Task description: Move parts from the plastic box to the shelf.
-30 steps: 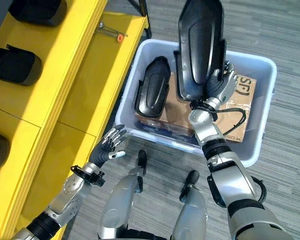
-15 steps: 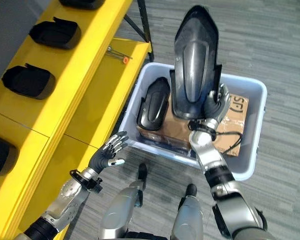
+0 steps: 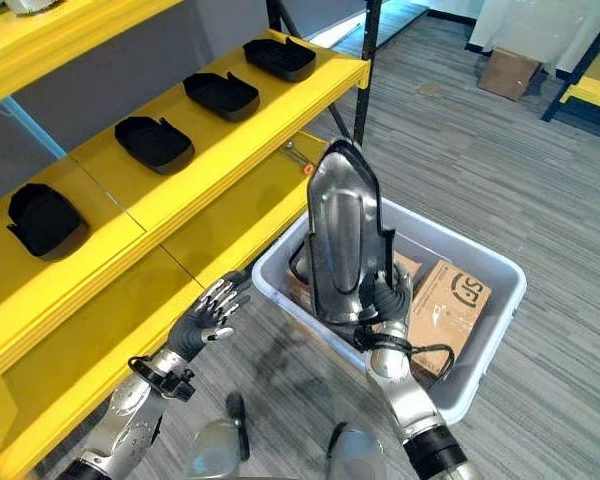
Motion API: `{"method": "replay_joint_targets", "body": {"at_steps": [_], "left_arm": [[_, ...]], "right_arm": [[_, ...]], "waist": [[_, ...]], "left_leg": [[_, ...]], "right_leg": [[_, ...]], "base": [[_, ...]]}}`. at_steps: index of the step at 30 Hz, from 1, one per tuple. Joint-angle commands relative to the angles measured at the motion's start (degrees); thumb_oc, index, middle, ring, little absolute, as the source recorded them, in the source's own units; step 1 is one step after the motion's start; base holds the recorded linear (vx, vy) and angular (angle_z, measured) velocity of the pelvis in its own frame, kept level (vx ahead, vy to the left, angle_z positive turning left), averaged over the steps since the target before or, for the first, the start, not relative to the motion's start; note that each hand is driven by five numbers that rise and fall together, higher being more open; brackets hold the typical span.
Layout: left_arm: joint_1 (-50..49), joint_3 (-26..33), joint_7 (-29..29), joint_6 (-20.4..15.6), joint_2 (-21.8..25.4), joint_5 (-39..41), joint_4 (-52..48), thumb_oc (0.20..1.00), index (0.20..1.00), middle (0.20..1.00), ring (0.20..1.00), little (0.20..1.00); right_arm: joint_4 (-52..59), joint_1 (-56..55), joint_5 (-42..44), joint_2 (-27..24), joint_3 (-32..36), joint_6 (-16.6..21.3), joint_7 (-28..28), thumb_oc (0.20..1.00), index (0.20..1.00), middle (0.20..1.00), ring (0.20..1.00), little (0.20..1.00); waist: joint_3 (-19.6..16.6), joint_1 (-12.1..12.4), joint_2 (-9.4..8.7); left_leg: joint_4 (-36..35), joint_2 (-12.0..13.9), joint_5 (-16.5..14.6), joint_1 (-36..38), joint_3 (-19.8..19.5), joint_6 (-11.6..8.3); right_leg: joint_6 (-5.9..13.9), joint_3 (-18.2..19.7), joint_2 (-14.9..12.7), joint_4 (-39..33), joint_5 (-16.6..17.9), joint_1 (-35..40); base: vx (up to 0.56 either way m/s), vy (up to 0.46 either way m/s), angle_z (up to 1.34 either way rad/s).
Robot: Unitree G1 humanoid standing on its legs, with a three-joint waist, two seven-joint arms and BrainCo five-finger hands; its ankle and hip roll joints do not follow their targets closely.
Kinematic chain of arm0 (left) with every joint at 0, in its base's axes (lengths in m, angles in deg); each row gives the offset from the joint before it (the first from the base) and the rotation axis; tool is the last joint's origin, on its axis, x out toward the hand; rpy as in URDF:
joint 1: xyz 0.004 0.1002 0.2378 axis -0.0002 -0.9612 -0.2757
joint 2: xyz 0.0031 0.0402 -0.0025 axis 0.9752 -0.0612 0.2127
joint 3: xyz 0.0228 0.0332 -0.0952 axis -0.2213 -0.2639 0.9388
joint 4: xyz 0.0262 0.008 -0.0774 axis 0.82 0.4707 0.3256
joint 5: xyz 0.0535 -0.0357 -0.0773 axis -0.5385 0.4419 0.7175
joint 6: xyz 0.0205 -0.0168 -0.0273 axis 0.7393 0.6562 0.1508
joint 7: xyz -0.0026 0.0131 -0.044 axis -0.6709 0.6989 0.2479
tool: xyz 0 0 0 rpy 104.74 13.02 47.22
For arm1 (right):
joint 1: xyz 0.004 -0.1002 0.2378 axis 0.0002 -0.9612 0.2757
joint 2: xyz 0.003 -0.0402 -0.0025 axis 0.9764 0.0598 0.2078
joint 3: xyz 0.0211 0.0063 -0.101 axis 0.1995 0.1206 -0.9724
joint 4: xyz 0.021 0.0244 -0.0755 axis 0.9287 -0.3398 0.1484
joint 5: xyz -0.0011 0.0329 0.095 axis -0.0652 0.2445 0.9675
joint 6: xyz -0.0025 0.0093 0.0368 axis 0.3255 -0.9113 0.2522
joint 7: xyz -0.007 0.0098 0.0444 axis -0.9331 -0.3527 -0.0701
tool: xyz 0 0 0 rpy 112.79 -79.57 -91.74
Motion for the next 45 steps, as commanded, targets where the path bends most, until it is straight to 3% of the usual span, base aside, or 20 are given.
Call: {"method": "replay_joint_targets", "body": {"at_steps": [1, 9, 15, 17, 18, 19, 20, 23, 25, 26, 27, 28, 29, 30, 31, 35, 37, 42, 44, 45], "left_arm": [[0.0, 0.64, -5.97, -2.1, 0.91, -7.94, -2.7, 1.0, 1.0, 1.0, 1.0, 1.0], [-1.15, -0.68, -8.89, -4.38, 4.23, -11.96, -3.55, 1.0, 1.0, 1.0, 1.0, 1.0], [-1.66, 0.11, -10.86, -6.06, 6.35, -16.1, -4.07, 1.0, 1.0, 1.0, 1.0, 1.0], [-1.89, 0.35, -10.95, -6.06, 6.59, -15.4, -4.25, 1.0, 1.0, 1.0, 1.0, 1.0], [-2.58, 0.91, -10.7, -6.04, 6.36, -15.54, -4.06, 1.0, 1.0, 1.0, 1.0, 1.0], [-2.79, 1.0, -10.53, -6.22, 6.31, -15.35, -4.02, 1.0, 1.0, 1.0, 1.0, 1.0], [-3.36, 1.29, -10.49, -6.32, 5.86, -15.34, -3.98, 1.0, 1.0, 1.0, 1.0, 1.0], [-2.73, 0.74, -11.31, -5.6, 5.6, -16.25, -3.72, 1.0, 1.0, 1.0, 1.0, 1.0], [-1.55, -0.15, -11.84, -5.61, 3.86, -15.71, -2.81, 1.0, 1.0, 1.0, 1.0, 1.0], [-1.29, -0.67, -12.68, -5.39, 3.2, -16.0, -2.7, 1.0, 1.0, 1.0, 1.0, 1.0], [-1.11, -1.61, -14.25, -5.32, 2.22, -17.14, -2.08, 1.0, 1.0, 1.0, 1.0, 1.0], [-1.36, -2.39, -14.58, -5.89, 1.28, -17.19, -1.12, 1.0, 1.0, 1.0, 1.0, 1.0], [-1.72, -2.53, -13.93, -6.12, 0.9, -16.88, -0.93, 1.0, 1.0, 1.0, 1.0, 1.0], [-1.99, -2.93, -12.42, -6.24, 0.81, -17.33, -0.93, 1.0, 1.0, 1.0, 1.0, 1.0], [-1.81, -3.25, -11.75, -5.62, 0.88, -18.2, -0.97, 1.0, 1.0, 1.0, 1.0, 1.0], [-2.1, -3.44, -10.97, -4.51, 0.89, -17.43, -0.68, 1.0, 1.0, 1.0, 1.0, 1.0], [-3.68, -3.41, -10.51, -4.33, 1.21, -17.73, -1.2, 1.0, 1.0, 1.0, 1.0, 1.0], [-3.95, -3.89, -9.95, -4.55, 1.29, -17.68, -0.68, 1.0, 1.0, 1.0, 1.0, 1.0], [-3.06, -4.77, -9.21, -5.13, 1.53, -17.77, -0.02, 1.0, 1.0, 1.0, 1.0, 1.0], [-2.22, -5.11, -8.39, -4.92, 1.53, -17.58, 0.43, 1.0, 1.0, 1.0, 1.0, 1.0]], "right_arm": [[3.5, 3.12, 4.96, 0.45, 1.83, 7.27, 5.36, 0.2, 0.2, 0.2, 0.2, 0.2], [5.32, 4.88, 5.13, 2.39, -0.29, 6.26, 6.88, 0.2, 0.2, 0.2, 0.2, 0.2], [6.26, 7.66, 6.87, 3.62, -2.5, 4.83, 10.05, 0.2, 0.2, 0.2, 0.2, 0.2], [6.41, 7.81, 7.78, 3.99, -3.17, 4.68, 10.72, 0.2, 0.2, 0.2, 0.2, 0.2], [6.37, 7.64, 8.61, 4.75, -3.7, 4.44, 11.86, 0.2, 0.2, 0.2, 0.2, 0.2], [6.31, 7.6, 8.64, 4.89, -3.77, 4.42, 12.17, 0.2, 0.2, 0.2, 0.2, 0.2], [6.22, 7.82, 8.67, 5.41, -4.64, 3.79, 12.35, 0.2, 0.2, 0.2, 0.2, 0.2], [7.12, 8.04, 10.41, 4.99, -6.03, 1.48, 13.04, 0.2, 0.2, 0.2, 0.2, 0.2], [8.69, 6.48, 11.06, 3.28, -6.5, 0.87, 14.5, 0.2, 0.2, 0.2, 0.2, 0.2], [8.36, 5.97, 11.37, 2.98, -6.45, 1.21, 15.13, 0.2, 0.2, 0.2, 0.2, 0.2], [7.69, 5.12, 11.05, 2.72, -6.44, 2.15, 15.57, 0.2, 0.2, 0.2, 0.2, 0.2], [7.32, 4.15, 10.7, 2.66, -6.38, 2.88, 16.16, 0.2, 0.2, 0.2, 0.2, 0.2], [7.33, 3.66, 9.83, 3.0, -6.58, 3.19, 16.02, 0.2, 0.2, 0.2, 0.2, 0.2], [7.28, 3.09, 9.73, 3.48, -6.41, 3.36, 16.02, 0.2, 0.2, 0.2, 0.2, 0.2], [7.23, 2.66, 9.76, 3.29, -6.15, 3.78, 16.16, 0.2, 0.2, 0.2, 0.2, 0.2], [6.69, 1.96, 9.47, 3.2, -6.0, 3.0, 18.47, 0.2, 0.2, 0.2, 0.2, 0.2], [4.91, 2.55, 7.6, 2.74, -8.51, 5.21, 19.75, 0.2, 0.2, 0.2, 0.2, 0.2], [6.05, 4.3, 2.16, 1.62, -10.45, 6.64, 17.82, 0.2, 0.2, 0.2, 0.2, 0.2], [7.33, 4.83, 0.55, 0.39, -10.01, 6.4, 16.32, 0.2, 0.2, 0.2, 0.2, 0.2], [7.51, 4.74, 0.87, 0.1, -9.49, 5.8, 15.91, 0.2, 0.2, 0.2, 0.2, 0.2]], "waist": [[-1.39, -1.54, 1.14], [-1.62, 1.45, 1.94], [-0.85, 5.69, 0.07], [-1.16, 6.71, -0.27], [-1.62, 8.02, -0.4], [-1.72, 8.29, -0.41], [-2.26, 8.89, -0.25], [-3.11, 7.65, -0.34], [-4.37, 5.33, -1.18], [-4.65, 4.56, -1.49], [-5.24, 3.26, -2.01], [-5.66, 1.98, -2.38], [-5.55, 1.37, -2.41], [-5.25, 0.34, -2.49], [-5.33, -0.33, -2.57], [-5.73, -0.39, -2.66], [-5.92, 0.63, -2.04], [-5.66, 1.11, -1.35], [-5.31, 0.25, -1.51], [-5.18, -0.54, -1.46]], "left_leg": [[-4.88, -3.43, 1.27, 0.87, 2.15, 2.67], [-8.39, -7.34, 0.46, 1.91, 3.08, 4.34], [-5.4, -9.78, -1.34, -0.57, 4.78, 6.06], [-5.59, -10.84, -2.6, -0.08, 4.59, 6.46], [-7.01, -11.95, -2.64, 0.89, 5.3, 7.3], [-7.43, -12.13, -2.55, 1.15, 5.51, 7.46], [-9.49, -12.47, -2.02, 2.24, 6.47, 7.88], [-15.0, -14.09, -0.31, 4.83, 5.45, 7.87], [-18.64, -15.59, 2.03, 6.48, 4.3, 7.55], [-19.0, -16.15, 2.05, 6.85, 3.41, 7.44], [-19.3, -17.24, 1.94, 7.1, 1.42, 7.3], [-19.83, -18.38, 1.38, 7.96, -0.9, 7.38], [-20.13, -18.75, 0.84, 8.86, -2.42, 7.55], [-20.37, -19.37, 0.31, 9.96, -5.36, 7.97], [-20.33, -19.87, 0.09, 10.27, -7.6, 8.27], [-19.19, -20.24, -0.64, 10.64, -8.82, 8.27], [-16.73, -19.91, -1.08, 9.42, -7.19, 7.63], [-12.25, -20.26, -2.46, 7.26, -5.68, 7.12], [-6.31, -18.97, -3.81, 5.36, -0.99, 6.26], [-3.03, -16.95, -3.4, 4.28, 2.48, 5.36]], "right_leg": [[2.83, 1.51, -0.39, -0.46, 5.48, 2.53], [6.13, -0.21, -5.46, -8.74, 14.67, 5.5], [7.8, -4.17, -10.1, -15.53, 19.16, 10.5], [8.85, -4.96, -11.06, -15.04, 20.37, 11.6], [9.69, -6.92, -12.59, -13.06, 23.7, 11.86], [9.89, -7.34, -12.89, -12.56, 24.11, 11.91], [10.04, -8.82, -12.4, -10.62, 24.1, 11.88], [9.07, -7.53, -3.85, -10.7, 19.73, 10.56], [6.93, -7.16, 5.57, -18.1, 17.44, 8.28], [6.4, -6.17, 7.43, -21.24, 17.13, 8.33], [5.8, -2.63, 9.77, -26.82, 18.15, 7.94], [6.37, 1.09, 10.9, -29.65, 20.97, 6.16], [7.11, 2.61, 11.14, -29.97, 22.83, 4.62], [7.71, 6.6, 11.81, -29.26, 24.57, 2.69], [7.34, 8.82, 12.5, -30.05, 24.41, 2.97], [7.24, 8.44, 12.28, -30.12, 24.44, 3.34], [5.83, 5.87, 11.81, -30.24, 22.31, 5.77], [4.7, 4.74, 11.38, -29.51, 19.72, 8.0], [3.98, 3.24, 10.1, -28.72, 18.69, 8.46], [3.6, 1.69, 9.24, -27.78, 18.04, 8.33]], "base": [[0.01, 0.817, 0.1], [-0.06, 0.382, 0.29], [-0.13, 0.305, 0.24], [-0.06, 0.365, 0.27], [0.0, 0.303, 0.0], [-0.03, 0.354, -0.12], [-0.01, 0.266, -0.29], [0.02, 0.191, -0.17], [0.05, 0.114, 0.34], [0.16, 0.035, 0.87], [0.22, -0.019, 1.1], [0.28, -0.051, 0.84], [0.35, -0.104, 0.79], [0.32, -0.131, 0.75], [0.34, -0.139, 1.06], [0.23, -0.075, 1.62], [0.34, -0.075, 0.26], [0.16, -0.008, -0.07], [0.11, 0.016, 0.28], [0.04, 0.024, 0.47]]}}
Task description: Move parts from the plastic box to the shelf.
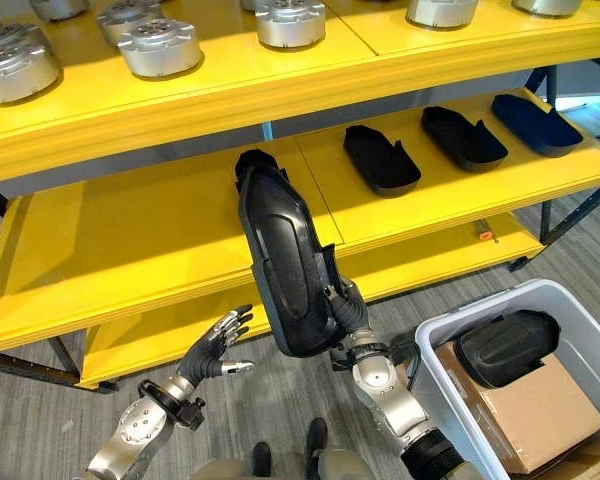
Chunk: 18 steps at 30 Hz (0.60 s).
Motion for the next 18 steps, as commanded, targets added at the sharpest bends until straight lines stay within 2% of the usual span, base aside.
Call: {"method": "replay_joint_targets", "body": {"at_steps": [1, 2, 3, 5, 8, 9, 10, 11, 12, 13, 14, 16, 18], "left_arm": [[2.1, -0.2, 2.04, -3.21, -0.24, -0.08, -2.1, 1.0, 1.0, 1.0, 1.0, 1.0], [2.46, -0.36, 2.35, -3.17, -0.24, -0.15, -1.93, 1.0, 1.0, 1.0, 1.0, 1.0], [3.42, -0.73, 2.65, -2.87, -0.51, 0.01, -1.42, 1.0, 1.0, 1.0, 1.0, 1.0], [3.92, -0.78, 2.66, -2.54, -0.89, 0.6, -1.38, 1.0, 1.0, 1.0, 1.0, 1.0], [4.24, -1.03, 1.22, -1.88, -1.25, 0.66, -1.62, 1.0, 1.0, 1.0, 1.0, 1.0], [3.98, -1.1, 0.63, -1.89, -1.23, 0.6, -1.7, 1.0, 1.0, 1.0, 1.0, 1.0], [3.88, -1.14, 0.5, -1.99, -1.19, 0.55, -1.68, 1.0, 1.0, 1.0, 1.0, 1.0], [3.45, -1.09, 0.6, -2.28, -1.09, 1.03, -1.66, 1.0, 1.0, 1.0, 1.0, 1.0], [3.45, -1.09, 0.6, -2.28, -1.09, 1.03, -1.66, 1.0, 1.0, 1.0, 1.0, 1.0], [3.18, -0.69, 0.59, -2.38, -1.11, 1.62, -1.41, 1.0, 1.0, 1.0, 1.0, 1.0], [2.97, -0.33, 0.84, -2.51, -1.13, 2.42, -1.24, 1.0, 1.0, 1.0, 1.0, 1.0], [2.7, 0.23, 0.97, -2.33, -1.06, 3.76, -0.66, 1.0, 1.0, 1.0, 1.0, 1.0], [2.52, 0.35, 1.18, -1.62, -1.27, 4.05, -0.36, 1.0, 1.0, 1.0, 1.0, 1.0]], "right_arm": [[7.08, 4.83, -2.81, 2.1, 0.93, 5.19, -1.5, 0.2, 0.2, 0.2, 0.2, 0.2], [7.09, 4.83, -2.83, 2.03, 1.15, 4.95, -1.9, 0.2, 0.2, 0.2, 0.2, 0.2], [6.92, 4.74, -2.95, 1.87, 1.97, 4.5, -2.17, 0.2, 0.2, 0.2, 0.2, 0.2], [6.8, 4.57, -2.94, 1.65, 2.41, 4.45, -1.81, 0.2, 0.2, 0.2, 0.2, 0.2], [6.51, 4.41, -2.99, 0.96, 2.58, 4.34, -0.44, 0.2, 0.2, 0.2, 0.2, 0.2], [6.38, 4.61, -2.9, 0.47, 2.41, 4.21, -0.37, 0.2, 0.2, 0.2, 0.2, 0.2], [6.34, 4.67, -2.8, 0.4, 2.32, 4.16, -0.41, 0.2, 0.2, 0.2, 0.2, 0.2], [6.1, 5.04, -2.6, 0.16, 2.09, 4.06, -0.81, 0.2, 0.2, 0.2, 0.2, 0.2], [6.1, 5.04, -2.6, 0.16, 2.09, 4.06, -0.81, 0.2, 0.2, 0.2, 0.2, 0.2], [5.65, 5.44, -2.58, -0.03, 2.05, 4.34, -1.11, 0.2, 0.2, 0.2, 0.2, 0.2], [5.43, 5.66, -2.62, -0.3, 2.14, 4.57, -1.29, 0.2, 0.2, 0.2, 0.2, 0.2], [5.33, 5.96, -1.98, -0.94, 2.81, 4.4, -1.0, 0.2, 0.2, 0.2, 0.2, 0.2], [5.76, 5.34, -1.51, -1.02, 3.41, 3.53, -1.48, 0.2, 0.2, 0.2, 0.2, 0.2]], "waist": [[1.1, -2.65, -2.38], [1.07, -2.99, -2.44], [0.9, -3.9, -2.01], [0.95, -4.42, -1.88], [1.02, -4.56, -1.44], [1.13, -4.27, -1.47], [1.16, -4.21, -1.5], [1.38, -3.91, -1.75], [1.38, -3.91, -1.75], [1.74, -3.68, -2.2], [2.02, -3.66, -2.18], [2.14, -4.13, -1.2], [2.15, -4.45, -0.67]], "left_leg": [[7.81, -1.51, -2.94, -0.23, 10.79, 1.03], [8.34, -0.19, -2.57, -0.13, 12.33, 0.64], [8.3, 3.37, -1.74, 0.81, 14.22, -0.79], [6.7, 5.35, 1.16, 0.85, 15.1, -1.38], [1.22, 8.75, 5.51, 0.78, 13.08, -3.43], [-1.82, 11.75, 9.45, -0.19, 11.75, -4.98], [-2.34, 12.57, 10.65, -0.51, 11.4, -5.36], [-3.71, 15.87, 14.71, -2.13, 10.03, -6.45], [-3.71, 15.87, 14.71, -2.13, 10.03, -6.45], [-3.96, 18.14, 16.75, -3.7, 8.94, -6.92], [-4.08, 19.11, 16.98, -4.14, 8.64, -7.15], [-5.5, 19.38, 14.75, -2.35, 10.48, -7.2], [-5.53, 19.4, 14.19, -1.7, 11.68, -7.33]], "right_leg": [[4.43, -2.56, -3.48, 0.26, 1.77, 2.54], [4.26, -3.35, -3.85, 0.71, 1.47, 2.4], [4.15, -4.62, -4.25, 2.21, -0.19, 2.44], [3.53, -5.33, -4.55, 2.72, -0.05, 2.09], [3.77, -4.35, -5.09, 2.93, -1.07, 2.81], [3.86, -4.11, -5.8, 3.11, -2.03, 3.77], [3.81, -4.06, -5.98, 3.19, -2.31, 4.06], [3.57, -3.69, -6.95, 3.81, -3.26, 4.76], [3.57, -3.69, -6.95, 3.81, -3.26, 4.76], [3.41, -3.37, -8.19, 4.53, -3.96, 5.15], [3.51, -3.36, -9.1, 5.61, -4.63, 5.14], [4.23, -4.56, -10.49, 8.73, -5.81, 4.54], [4.27, -5.25, -11.22, 10.42, -6.36, 4.3]], "base": [[0.02, 0.023, 0.92], [0.1, 0.084, 0.83], [0.11, 0.12, 0.83], [0.05, 0.121, 0.63], [0.11, 0.239, 0.5], [0.14, 0.283, -0.18], [0.16, 0.392, -0.22], [0.07, 0.232, -0.26], [0.09, 0.361, -0.17], [0.07, 0.336, -0.11], [0.08, 0.405, -0.12], [0.09, 0.45, -0.37], [0.07, 0.352, -0.19]]}}
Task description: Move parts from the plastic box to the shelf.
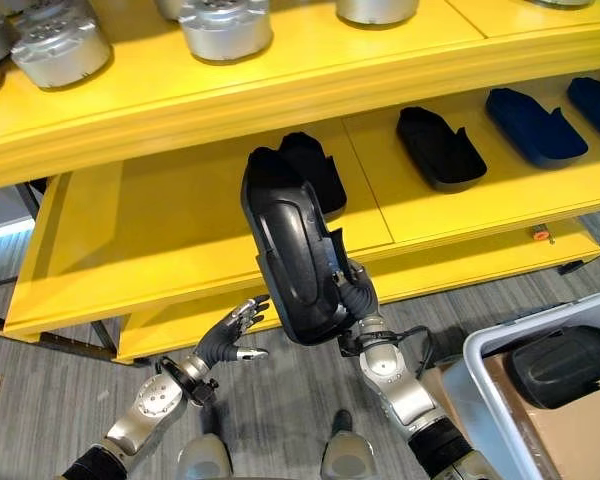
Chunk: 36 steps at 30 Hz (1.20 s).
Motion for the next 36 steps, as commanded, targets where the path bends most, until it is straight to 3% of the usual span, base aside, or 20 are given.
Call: {"method": "replay_joint_targets", "body": {"at_steps": [1, 4, 8, 13, 19, 23, 25, 26, 27, 30, 36], "left_arm": [[-2.53, 3.72, -0.11, -1.51, 0.74, 3.0, -5.83, 1.0, 1.0, 1.0, 1.0, 1.0], [-3.04, 3.51, -0.34, -1.34, 0.47, 1.04, -5.4, 1.0, 1.0, 1.0, 1.0, 1.0], [-4.38, 5.22, -2.15, -1.03, 1.28, 0.93, -5.58, 1.0, 1.0, 1.0, 1.0, 1.0], [-6.31, 6.45, -2.56, -2.59, 2.63, -0.62, -6.39, 1.0, 1.0, 1.0, 1.0, 1.0], [-7.0, 7.52, -1.01, -2.65, 3.78, -0.12, -7.7, 1.0, 1.0, 1.0, 1.0, 1.0], [-5.93, 6.87, -2.77, -1.18, 3.14, -0.58, -7.65, 1.0, 1.0, 1.0, 1.0, 1.0], [-4.26, 6.39, -4.0, -0.3, 3.57, 1.22, -8.59, 1.0, 1.0, 1.0, 1.0, 1.0], [-3.28, 5.95, -4.85, 0.55, 3.57, 1.57, -9.07, 1.0, 1.0, 1.0, 1.0, 1.0], [-2.91, 5.96, -5.11, 0.7, 3.44, 2.05, -9.05, 1.0, 1.0, 1.0, 1.0, 1.0], [0.94, 4.92, -5.72, -0.33, 1.72, 4.95, -9.23, 1.0, 1.0, 1.0, 1.0, 1.0], [3.2, 3.47, -5.34, -0.51, 0.74, 4.05, -10.59, 1.0, 1.0, 1.0, 1.0, 1.0]], "right_arm": [[5.66, 3.32, 0.99, 1.69, 0.89, 3.39, -0.99, 0.2, 0.2, 0.2, 0.2, 0.2], [5.78, 0.04, 3.55, 1.52, 3.05, 3.41, 0.37, 0.2, 0.2, 0.2, 0.2, 0.2], [6.38, -1.17, 3.35, 3.15, 3.56, 2.66, 1.71, 0.2, 0.2, 0.2, 0.2, 0.2], [7.4, 0.3, 3.39, 4.68, 3.12, 1.86, 2.96, 0.2, 0.2, 0.2, 0.2, 0.2], [6.52, 3.43, 3.32, 5.91, 2.24, 0.66, 1.56, 0.2, 0.2, 0.2, 0.2, 0.2], [3.46, 6.65, 5.5, 8.08, 1.3, -0.94, 1.69, 0.2, 0.2, 0.2, 0.2, 0.2], [2.13, 9.91, 6.15, 9.12, 0.41, -1.4, 1.22, 0.2, 0.2, 0.2, 0.2, 0.2], [1.36, 11.93, 5.35, 9.92, 0.49, -2.56, 1.5, 0.2, 0.2, 0.2, 0.2, 0.2], [1.35, 12.51, 4.82, 9.85, 0.76, -3.04, 1.79, 0.2, 0.2, 0.2, 0.2, 0.2], [0.5, 17.55, 3.51, 8.91, 1.31, -4.85, 2.1, 0.2, 0.2, 0.2, 0.2, 0.2], [0.55, 21.5, 2.92, 8.09, 1.16, -5.62, 0.88, 0.2, 0.2, 0.2, 0.2, 0.2]], "waist": [[-2.12, 1.11, -0.69], [-2.38, 0.67, -0.15], [-2.98, 1.92, -0.41], [-2.84, 4.93, -1.83], [-2.3, 8.46, -3.59], [-1.33, 9.63, -4.34], [0.49, 9.03, -4.4], [1.22, 8.43, -4.31], [1.43, 8.39, -4.29], [4.02, 8.69, -3.73], [6.6, 8.86, -2.97]], "left_leg": [[-6.55, 0.87, 3.58, 6.24, 2.69, -3.19], [-6.36, -1.83, -0.03, 7.83, 3.6, -2.36], [-7.64, -6.45, -3.66, 10.83, 4.81, -0.19], [-7.67, -8.67, -5.45, 10.82, 5.12, 1.55], [-4.71, -10.06, -7.68, 8.7, 5.75, 3.34], [-4.39, -11.2, -9.85, 9.37, 5.41, 4.6], [-4.19, -10.78, -9.65, 9.16, 4.91, 4.32], [-4.02, -10.21, -9.63, 8.83, 3.26, 3.77], [-3.97, -9.95, -9.28, 8.28, 2.89, 3.35], [-3.09, -8.98, -6.74, 3.59, 1.87, 1.38], [-2.89, -8.7, -5.92, 1.83, 1.14, 0.98]], "right_leg": [[-2.35, -2.77, 3.47, 5.62, -2.31, 0.47], [-1.4, -2.49, 2.75, 5.62, -1.5, 0.97], [1.9, -3.75, 0.05, 1.95, 2.73, 2.0], [3.24, -5.27, -2.66, -0.16, 5.49, 2.9], [3.66, -7.61, -4.38, -0.78, 6.53, 4.77], [3.89, -7.7, -4.24, 6.5, 7.22, 2.12], [3.51, -6.61, -3.12, 2.29, 10.14, -3.08], [3.88, -3.61, -1.94, 0.73, 9.85, -4.53], [3.95, -3.25, -1.06, -0.1, 9.18, -4.17], [3.28, -3.52, 0.87, -1.14, 6.89, -4.98], [2.24, -4.03, 1.36, -0.15, 6.02, -6.25]], "base": [[0.1, 0.396, 0.23], [0.1, 0.386, 0.31], [0.1, 0.365, 0.07], [0.0, 0.169, -0.06], [-0.02, 0.098, 0.0], [0.08, 0.0, -0.06], [0.03, -0.288, -0.36], [0.03, -0.411, -0.29], [0.02, -0.301, 0.31], [-0.16, -0.105, 0.83], [-0.07, -0.006, 0.0]]}}
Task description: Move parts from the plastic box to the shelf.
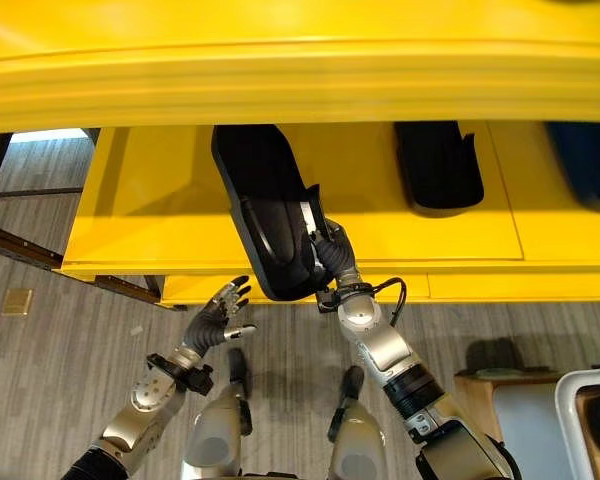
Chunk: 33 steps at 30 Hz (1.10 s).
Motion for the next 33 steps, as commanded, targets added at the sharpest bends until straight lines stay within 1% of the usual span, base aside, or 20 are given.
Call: {"method": "replay_joint_targets", "body": {"at_steps": [1, 2, 6, 7, 9, 10, 12, 13, 16, 20, 21, 22, 24, 25, 27, 29, 33], "left_arm": [[3.27, -1.01, -0.28, -2.7, 2.66, -0.34, -6.38, 1.0, 1.0, 1.0, 1.0, 1.0], [3.82, -1.83, -0.68, -2.62, 2.76, -0.65, -6.66, 1.0, 1.0, 1.0, 1.0, 1.0], [4.33, -2.33, -1.17, -1.61, 3.23, -1.53, -7.09, 1.0, 1.0, 1.0, 1.0, 1.0], [4.3, -2.71, -2.15, -1.58, 3.25, -2.16, -7.21, 1.0, 1.0, 1.0, 1.0, 1.0], [3.62, -3.06, -4.54, -2.05, 3.32, -0.91, -8.07, 1.0, 1.0, 1.0, 1.0, 1.0], [2.57, -2.73, -6.58, -1.95, 3.29, -0.52, -9.43, 1.0, 1.0, 1.0, 1.0, 1.0], [1.42, -2.15, -8.05, -2.23, 3.48, 0.29, -10.64, 1.0, 1.0, 1.0, 1.0, 1.0], [0.96, -1.67, -8.09, -2.49, 3.57, 0.93, -11.01, 1.0, 1.0, 1.0, 1.0, 1.0], [1.03, -1.27, -6.97, -2.71, 4.11, 2.2, -11.64, 1.0, 1.0, 1.0, 1.0, 1.0], [4.25, -2.98, -7.03, -3.97, 4.03, 2.3, -10.58, 1.0, 1.0, 1.0, 1.0, 1.0], [6.08, -4.02, -6.28, -4.07, 3.74, 1.77, -10.5, 1.0, 1.0, 1.0, 1.0, 1.0], [7.26, -4.92, -5.71, -3.92, 3.46, 1.4, -10.31, 1.0, 1.0, 1.0, 1.0, 1.0], [8.74, -5.99, -4.77, -3.62, 3.27, 1.93, -9.81, 1.0, 1.0, 1.0, 1.0, 1.0], [9.43, -6.62, -4.11, -3.86, 3.15, 2.16, -9.16, 1.0, 1.0, 1.0, 1.0, 1.0], [9.99, -7.13, -3.59, -3.56, 2.97, 2.13, -8.84, 1.0, 1.0, 1.0, 1.0, 1.0], [10.49, -8.06, -3.16, -2.88, 2.57, 2.19, -9.0, 1.0, 1.0, 1.0, 1.0, 1.0], [10.78, -8.46, -5.65, -1.81, 2.5, 1.42, -10.41, 1.0, 1.0, 1.0, 1.0, 1.0]], "right_arm": [[4.28, 6.01, -1.22, 2.07, 2.56, 2.97, -1.28, 0.2, 0.2, 0.2, 0.2, 0.2], [3.58, 7.5, -1.7, 2.29, 2.77, 2.57, -1.44, 0.2, 0.2, 0.2, 0.2, 0.2], [2.81, 8.76, -1.93, 2.91, 2.59, 1.67, -1.93, 0.2, 0.2, 0.2, 0.2, 0.2], [2.51, 9.37, -1.66, 3.32, 2.18, 0.97, -2.16, 0.2, 0.2, 0.2, 0.2, 0.2], [1.55, 10.92, -1.97, 4.12, 0.97, 0.0, -2.27, 0.2, 0.2, 0.2, 0.2, 0.2], [0.76, 12.25, -2.39, 4.85, 0.11, -0.72, -1.73, 0.2, 0.2, 0.2, 0.2, 0.2], [-0.04, 13.64, -2.81, 4.96, -1.01, -0.96, -1.35, 0.2, 0.2, 0.2, 0.2, 0.2], [-0.17, 14.24, -2.93, 4.83, -1.34, -1.15, -1.3, 0.2, 0.2, 0.2, 0.2, 0.2], [-0.28, 15.42, -4.21, 4.36, -1.28, -1.35, -1.68, 0.2, 0.2, 0.2, 0.2, 0.2], [-1.71, 19.32, -6.41, 3.42, -0.71, -0.27, -4.39, 0.2, 0.2, 0.2, 0.2, 0.2], [-2.08, 21.0, -7.72, 2.91, 0.92, -0.23, -5.04, 0.2, 0.2, 0.2, 0.2, 0.2], [-2.18, 22.12, -8.12, 2.48, 1.96, -0.83, -6.49, 0.2, 0.2, 0.2, 0.2, 0.2], [-2.91, 23.76, -7.56, 1.45, 3.86, -2.12, -7.81, 0.2, 0.2, 0.2, 0.2, 0.2], [-3.92, 24.72, -6.89, 0.8, 4.91, -2.56, -8.54, 0.2, 0.2, 0.2, 0.2, 0.2], [-5.03, 25.4, -7.04, 0.15, 5.93, -2.72, -8.97, 0.2, 0.2, 0.2, 0.2, 0.2], [-7.37, 26.48, -7.09, -0.83, 7.36, -2.75, -9.03, 0.2, 0.2, 0.2, 0.2, 0.2], [-8.9, 27.34, -8.61, -1.83, 8.11, -2.83, -9.46, 0.2, 0.2, 0.2, 0.2, 0.2]], "waist": [[-0.24, 1.37, -3.46], [0.45, 1.38, -3.21], [1.12, 1.44, -3.2], [1.34, 1.47, -3.25], [2.1, 2.11, -3.42], [2.44, 3.09, -3.6], [2.94, 4.16, -3.43], [3.06, 4.37, -3.23], [3.65, 4.12, -2.39], [5.91, 3.69, -1.65], [7.07, 3.01, -0.93], [7.71, 2.33, -0.4], [7.72, 1.6, 0.09], [7.72, 1.36, 0.33], [7.72, 1.25, 0.41], [7.72, 1.47, 0.67], [7.72, 1.8, 0.73]], "left_leg": [[4.55, -3.82, -5.25, 4.21, 0.31, 1.09], [5.36, -4.06, -5.65, 3.91, 0.12, 1.3], [7.8, -4.6, -6.98, 3.32, -0.54, 1.75], [8.74, -4.58, -7.39, 3.09, -1.06, 1.78], [12.42, -4.75, -8.98, 1.89, -5.72, 1.37], [14.67, -5.34, -9.58, 0.51, -11.36, 1.03], [15.42, -6.0, -9.27, -0.26, -16.04, 0.97], [14.51, -6.01, -9.29, -0.12, -16.33, 1.19], [10.35, -4.58, -7.3, 0.26, -13.89, 1.21], [10.61, -3.17, -5.48, -3.55, -13.18, 0.45], [9.78, -1.26, -4.21, -4.25, -10.19, -0.2], [8.89, 0.06, -3.18, -4.53, -7.16, -0.6], [7.72, 0.99, -2.27, -5.16, -3.44, -1.02], [7.09, 1.0, -1.92, -5.33, -1.89, -1.11], [7.14, 0.61, -2.12, -5.5, -1.17, -1.05], [8.63, -0.14, -2.91, -6.45, -1.05, -0.65], [10.89, -0.91, -4.11, -7.65, -1.33, -0.08]], "right_leg": [[0.84, -2.03, -2.83, 3.8, -2.52, 2.91], [0.47, -1.9, -2.77, 4.87, -3.06, 2.49], [0.28, -0.95, -3.03, 6.22, -3.36, 1.78], [0.16, -0.28, -3.07, 6.73, -3.38, 1.33], [-0.32, 2.28, -2.81, 7.69, -3.8, 0.67], [-0.71, 4.7, -2.24, 7.73, -3.66, 0.06], [-0.91, 6.63, -1.45, 7.98, -3.77, -0.7], [-0.78, 6.9, -1.32, 8.03, -3.77, -1.15], [-0.71, 6.18, -1.07, 9.21, -4.23, -2.69], [-0.93, 6.06, -0.97, 10.97, -4.23, -6.43], [-0.75, 4.23, -2.0, 12.25, -4.3, -7.88], [-0.69, 2.9, -2.61, 12.88, -4.29, -8.57], [-0.48, 1.25, -3.53, 13.53, -4.35, -9.82], [-0.28, 0.6, -4.02, 13.94, -4.4, -10.48], [-0.02, 0.26, -4.67, 14.94, -4.84, -11.11], [0.08, 0.13, -5.44, 16.71, -5.38, -12.15], [0.13, 0.32, -6.0, 18.2, -5.98, -12.82]], "base": [[-0.03, -0.012, -0.02], [-0.01, -0.011, 0.04], [0.01, -0.033, 0.2], [0.01, -0.009, 0.14], [0.0, 0.03, -0.09], [-0.02, 0.094, -0.45], [-0.04, 0.116, -0.82], [-0.08, 0.096, -1.02], [-0.09, 0.051, -0.53], [-0.22, -0.003, 0.08], [-0.25, -0.011, 0.18], [-0.26, -0.029, 0.28], [-0.18, -0.034, 0.79], [-0.14, -0.014, 1.02], [-0.09, 0.005, 0.52], [-0.09, 0.024, 0.14], [-0.07, 0.014, 0.1]]}}
